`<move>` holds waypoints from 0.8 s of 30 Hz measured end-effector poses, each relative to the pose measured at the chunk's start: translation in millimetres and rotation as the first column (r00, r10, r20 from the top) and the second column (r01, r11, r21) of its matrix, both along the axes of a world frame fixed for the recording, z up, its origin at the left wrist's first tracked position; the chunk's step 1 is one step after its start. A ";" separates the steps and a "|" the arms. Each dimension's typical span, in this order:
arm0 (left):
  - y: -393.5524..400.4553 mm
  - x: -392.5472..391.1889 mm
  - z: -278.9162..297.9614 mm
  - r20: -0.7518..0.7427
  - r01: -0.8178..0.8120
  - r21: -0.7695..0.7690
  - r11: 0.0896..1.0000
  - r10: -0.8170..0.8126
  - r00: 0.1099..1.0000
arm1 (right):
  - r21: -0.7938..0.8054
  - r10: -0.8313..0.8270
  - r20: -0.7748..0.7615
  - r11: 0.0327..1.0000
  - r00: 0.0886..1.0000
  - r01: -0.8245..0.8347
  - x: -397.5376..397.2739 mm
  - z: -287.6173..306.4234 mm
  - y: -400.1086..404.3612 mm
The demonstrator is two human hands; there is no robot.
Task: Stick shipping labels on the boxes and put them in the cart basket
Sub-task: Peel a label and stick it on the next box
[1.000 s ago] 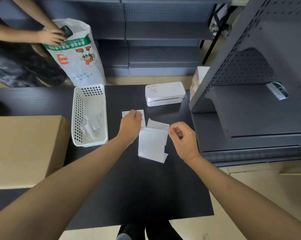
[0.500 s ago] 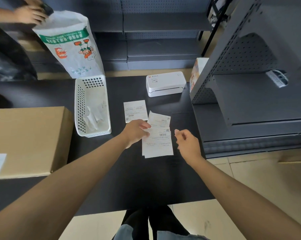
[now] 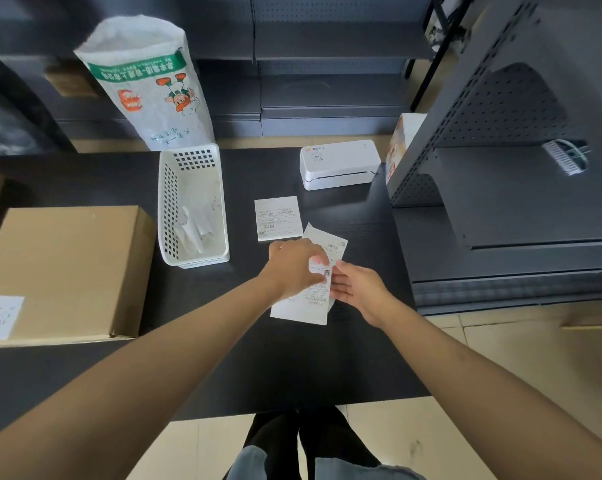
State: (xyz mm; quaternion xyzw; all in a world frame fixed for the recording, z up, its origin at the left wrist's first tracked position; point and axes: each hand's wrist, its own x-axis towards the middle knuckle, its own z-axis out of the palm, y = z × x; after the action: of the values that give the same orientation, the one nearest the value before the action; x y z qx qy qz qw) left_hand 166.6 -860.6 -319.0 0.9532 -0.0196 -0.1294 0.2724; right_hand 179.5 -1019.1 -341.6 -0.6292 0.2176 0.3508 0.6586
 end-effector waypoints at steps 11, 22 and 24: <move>10.8 17.3 -3.9 -0.091 -0.109 -0.207 0.972 0.092 0.992 | -0.345 0.328 0.377 0.918 0.866 -0.198 14.2 -9.1 -5.8; 7.4 26.1 -6.7 0.120 -0.008 -0.008 1.000 0.009 0.993 | -0.452 0.435 0.357 0.855 0.826 -0.255 34.0 -23.0 0.4; 6.5 26.2 -7.8 0.171 -0.033 0.030 0.999 0.027 0.985 | -0.500 0.455 0.341 0.829 0.823 -0.251 37.6 -25.1 2.9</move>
State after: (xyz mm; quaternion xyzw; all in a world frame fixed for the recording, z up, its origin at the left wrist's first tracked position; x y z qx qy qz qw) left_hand 192.8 -854.1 -326.9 0.9654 -0.0262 -0.0436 0.2559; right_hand 217.1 -1016.3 -366.7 -0.8522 0.0097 0.2584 0.4548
